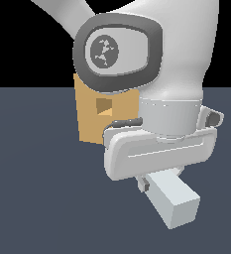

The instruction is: Insert the peg into the horizontal hole in a box.

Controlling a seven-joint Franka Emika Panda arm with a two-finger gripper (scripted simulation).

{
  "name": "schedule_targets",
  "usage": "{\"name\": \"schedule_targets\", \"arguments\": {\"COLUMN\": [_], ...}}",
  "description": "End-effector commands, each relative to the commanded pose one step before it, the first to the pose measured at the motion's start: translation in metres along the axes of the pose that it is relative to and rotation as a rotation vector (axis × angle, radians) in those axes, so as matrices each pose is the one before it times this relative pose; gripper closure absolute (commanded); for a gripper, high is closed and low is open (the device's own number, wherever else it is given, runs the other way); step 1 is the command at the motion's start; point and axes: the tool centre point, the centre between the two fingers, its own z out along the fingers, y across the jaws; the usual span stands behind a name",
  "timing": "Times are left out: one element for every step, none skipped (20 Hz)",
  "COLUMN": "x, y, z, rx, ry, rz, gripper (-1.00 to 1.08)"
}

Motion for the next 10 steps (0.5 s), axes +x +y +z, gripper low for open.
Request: {"name": "schedule_targets", "arguments": {"x": [0.00023,0.00018,0.00021,0.00024,0.00029,0.00033,0.00037,0.00042,0.00047,0.00051], "y": [-0.00117,-0.00102,-0.00126,-0.00150,-0.00174,-0.00199,-0.00224,-0.00250,-0.00277,-0.00305], "z": [-0.00105,-0.00059,-0.00073,-0.00087,-0.00101,-0.00115,-0.00130,-0.00145,-0.00161,-0.00177], "rx": [-0.00038,-0.00001,-0.00001,-0.00001,-0.00002,-0.00002,-0.00002,-0.00003,-0.00003,-0.00003], "ry": [-0.00008,0.00000,0.00000,0.00000,0.00000,0.00000,0.00001,0.00001,0.00001,0.00001], "rz": [0.00469,0.00352,0.00434,0.00517,0.00600,0.00685,0.00774,0.00864,0.00957,0.01053], "gripper": [1.08,1.08,1.08,1.08,1.08,1.08,1.08,1.08,1.08,1.08]}}
